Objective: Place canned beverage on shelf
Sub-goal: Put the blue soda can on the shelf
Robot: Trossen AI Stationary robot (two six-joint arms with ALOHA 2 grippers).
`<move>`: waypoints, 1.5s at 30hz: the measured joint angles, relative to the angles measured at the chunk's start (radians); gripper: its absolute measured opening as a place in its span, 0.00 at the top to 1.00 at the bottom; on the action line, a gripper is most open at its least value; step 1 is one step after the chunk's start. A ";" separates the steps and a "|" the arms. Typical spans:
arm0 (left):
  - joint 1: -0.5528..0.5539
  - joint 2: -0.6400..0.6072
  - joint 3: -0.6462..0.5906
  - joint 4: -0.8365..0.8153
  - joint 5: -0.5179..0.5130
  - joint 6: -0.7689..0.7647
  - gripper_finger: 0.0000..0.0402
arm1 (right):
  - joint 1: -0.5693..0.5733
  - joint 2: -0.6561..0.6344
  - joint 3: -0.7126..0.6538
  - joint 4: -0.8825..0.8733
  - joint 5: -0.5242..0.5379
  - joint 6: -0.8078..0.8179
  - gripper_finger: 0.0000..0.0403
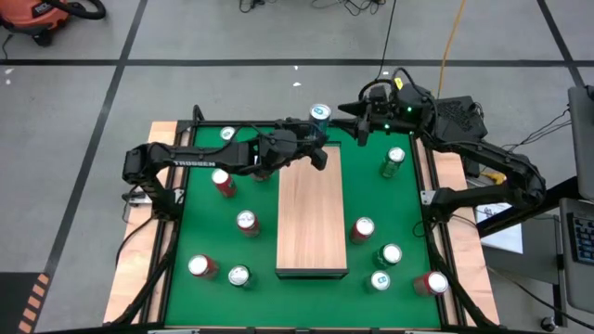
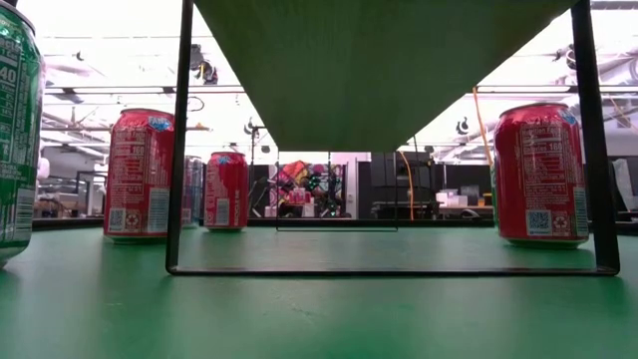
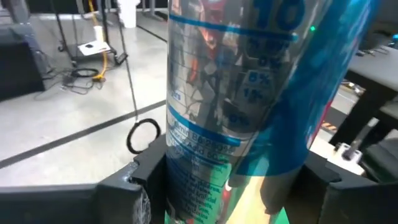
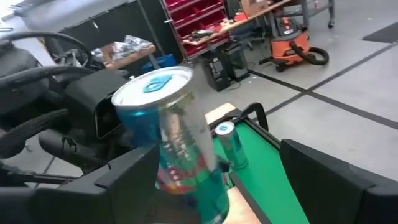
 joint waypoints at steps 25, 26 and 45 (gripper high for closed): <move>-0.013 0.111 0.000 0.115 -0.010 -0.072 0.45 | 0.043 0.051 0.000 0.014 0.019 -0.111 0.30; -0.013 0.111 0.000 0.116 -0.011 -0.068 0.45 | 0.044 0.054 0.000 0.016 0.016 -0.112 0.32; -0.016 0.112 0.000 0.118 -0.009 -0.063 0.45 | 0.043 0.078 0.000 0.058 -0.004 -0.111 0.20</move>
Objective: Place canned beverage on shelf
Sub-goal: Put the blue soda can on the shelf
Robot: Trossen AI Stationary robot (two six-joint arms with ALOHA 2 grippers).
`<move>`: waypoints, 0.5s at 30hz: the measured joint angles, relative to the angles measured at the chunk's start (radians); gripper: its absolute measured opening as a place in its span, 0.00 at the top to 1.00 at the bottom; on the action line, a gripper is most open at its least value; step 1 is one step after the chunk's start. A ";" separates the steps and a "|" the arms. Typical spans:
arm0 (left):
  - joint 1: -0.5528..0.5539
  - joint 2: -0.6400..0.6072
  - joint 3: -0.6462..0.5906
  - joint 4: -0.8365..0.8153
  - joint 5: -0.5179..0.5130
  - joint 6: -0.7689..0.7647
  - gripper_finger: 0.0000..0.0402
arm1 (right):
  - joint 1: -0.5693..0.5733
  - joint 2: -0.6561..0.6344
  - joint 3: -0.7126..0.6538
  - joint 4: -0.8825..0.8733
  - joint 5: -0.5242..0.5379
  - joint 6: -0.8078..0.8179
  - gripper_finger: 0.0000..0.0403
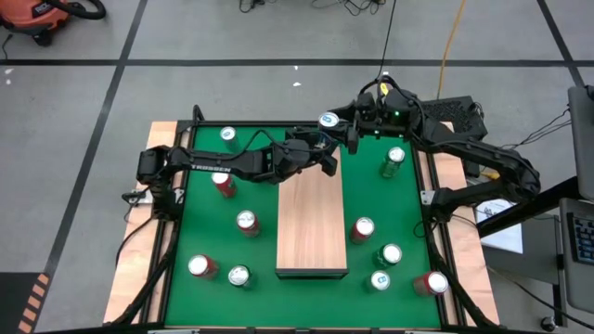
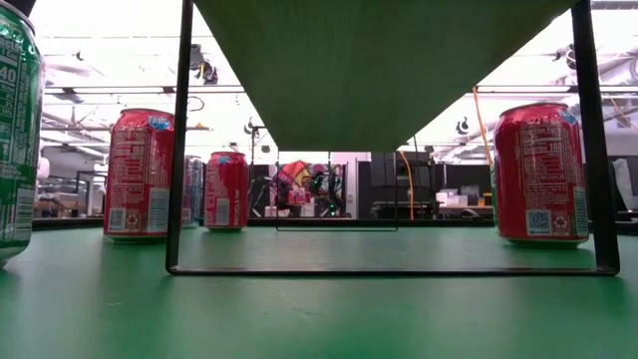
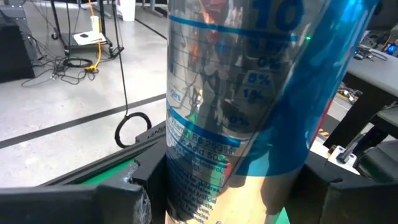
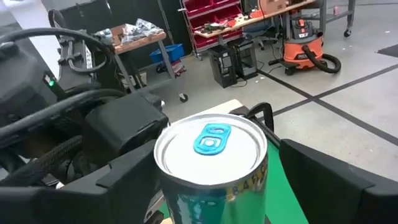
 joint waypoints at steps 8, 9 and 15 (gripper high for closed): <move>0.001 0.000 0.000 -0.007 0.000 0.000 0.45 | 0.001 0.007 0.000 -0.010 -0.004 -0.002 0.35; 0.001 0.000 0.000 -0.008 0.000 -0.001 0.45 | 0.001 0.006 0.000 -0.012 -0.006 -0.003 0.37; 0.001 0.000 0.000 -0.011 0.000 -0.011 0.40 | 0.001 0.006 0.000 -0.012 -0.007 -0.005 0.43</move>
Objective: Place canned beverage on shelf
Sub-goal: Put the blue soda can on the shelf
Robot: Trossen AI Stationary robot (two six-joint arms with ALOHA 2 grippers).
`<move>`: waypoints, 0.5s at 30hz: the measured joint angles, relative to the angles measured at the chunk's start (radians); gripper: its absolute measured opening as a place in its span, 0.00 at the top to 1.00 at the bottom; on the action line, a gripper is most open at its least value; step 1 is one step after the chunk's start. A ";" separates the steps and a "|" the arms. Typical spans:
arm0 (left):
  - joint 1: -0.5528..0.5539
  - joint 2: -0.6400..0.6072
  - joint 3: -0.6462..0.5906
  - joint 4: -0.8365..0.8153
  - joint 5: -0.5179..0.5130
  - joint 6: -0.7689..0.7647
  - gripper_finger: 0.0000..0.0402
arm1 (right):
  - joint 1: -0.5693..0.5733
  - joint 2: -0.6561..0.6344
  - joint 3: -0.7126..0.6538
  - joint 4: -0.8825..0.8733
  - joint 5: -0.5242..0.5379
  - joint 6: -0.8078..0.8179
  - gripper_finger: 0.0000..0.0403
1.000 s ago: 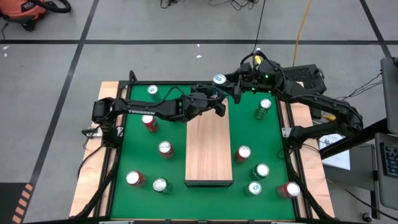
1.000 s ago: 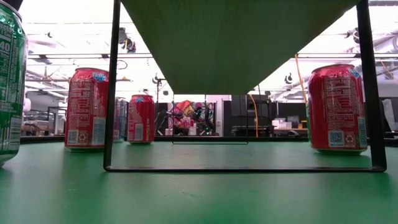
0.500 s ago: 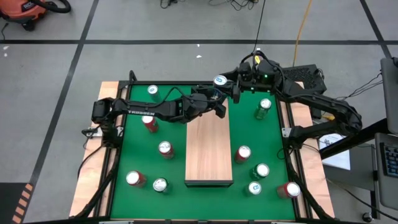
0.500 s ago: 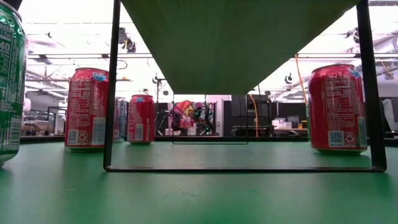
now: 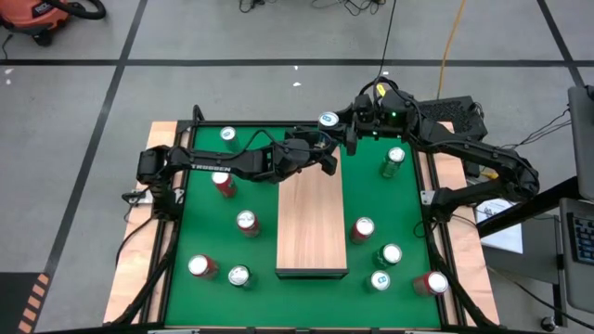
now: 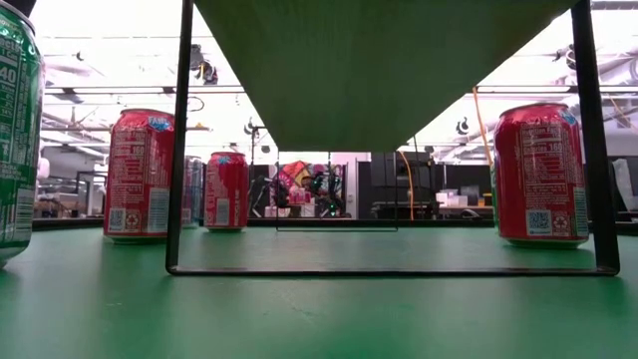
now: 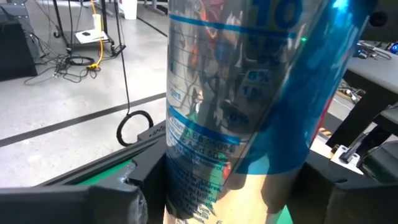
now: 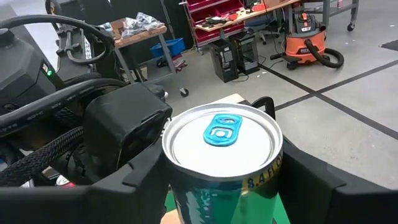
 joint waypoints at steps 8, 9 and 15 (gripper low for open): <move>-0.011 -0.054 0.003 -0.020 0.079 -0.005 0.18 | -0.051 -0.033 -0.001 -0.020 -0.062 -0.029 0.39; -0.014 -0.064 0.003 -0.045 0.097 -0.017 0.16 | -0.063 -0.037 -0.001 -0.021 -0.083 -0.037 0.40; -0.032 -0.172 0.003 -0.220 0.181 -0.080 0.12 | -0.113 -0.027 -0.001 -0.029 -0.286 -0.108 0.40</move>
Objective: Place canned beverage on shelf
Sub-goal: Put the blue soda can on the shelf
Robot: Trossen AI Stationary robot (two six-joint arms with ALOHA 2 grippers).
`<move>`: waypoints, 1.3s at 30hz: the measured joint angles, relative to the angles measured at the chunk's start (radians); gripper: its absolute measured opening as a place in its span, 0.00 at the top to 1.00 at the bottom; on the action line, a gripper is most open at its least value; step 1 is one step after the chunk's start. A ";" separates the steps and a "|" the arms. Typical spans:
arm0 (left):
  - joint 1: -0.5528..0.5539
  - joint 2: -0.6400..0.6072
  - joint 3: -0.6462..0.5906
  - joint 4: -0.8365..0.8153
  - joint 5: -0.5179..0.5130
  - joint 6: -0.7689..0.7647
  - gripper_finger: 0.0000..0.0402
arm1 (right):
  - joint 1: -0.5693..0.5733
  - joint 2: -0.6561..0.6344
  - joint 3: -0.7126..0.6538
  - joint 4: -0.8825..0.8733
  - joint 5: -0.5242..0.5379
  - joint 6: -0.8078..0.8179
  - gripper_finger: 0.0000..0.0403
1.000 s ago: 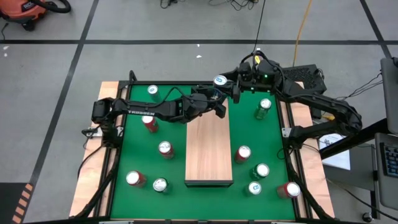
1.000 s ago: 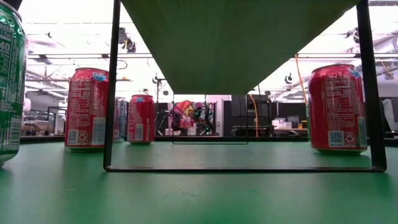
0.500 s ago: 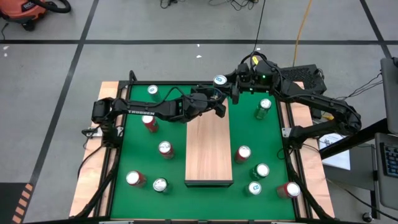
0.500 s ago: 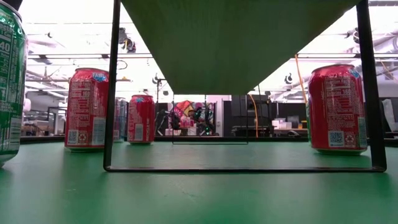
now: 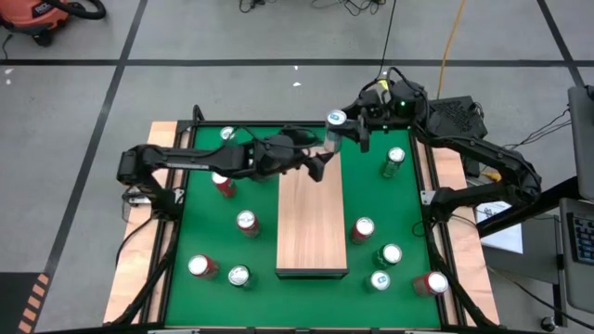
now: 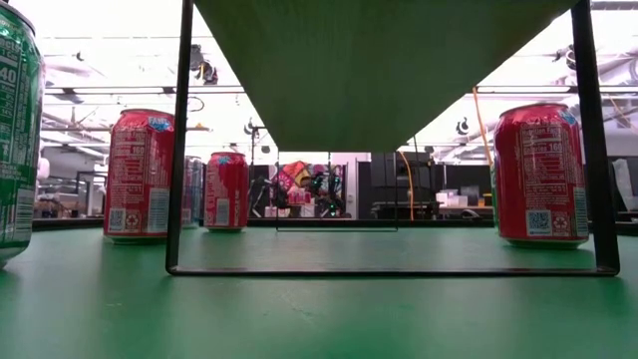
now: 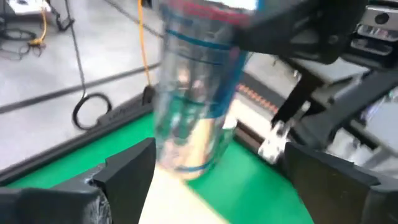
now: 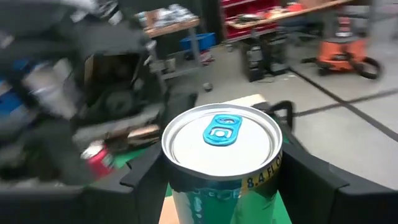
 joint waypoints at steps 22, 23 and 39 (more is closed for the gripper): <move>-0.016 -0.176 -0.002 -0.344 -0.026 0.000 0.11 | -0.075 0.146 0.001 -0.018 -0.255 -0.176 0.40; -0.016 -0.175 -0.002 -0.344 -0.026 0.000 0.11 | -0.077 0.150 0.001 -0.016 -0.267 -0.178 0.40; 0.004 -0.173 -0.002 -0.359 -0.028 0.000 0.11 | -0.118 0.184 0.001 -0.072 -0.388 -0.304 0.40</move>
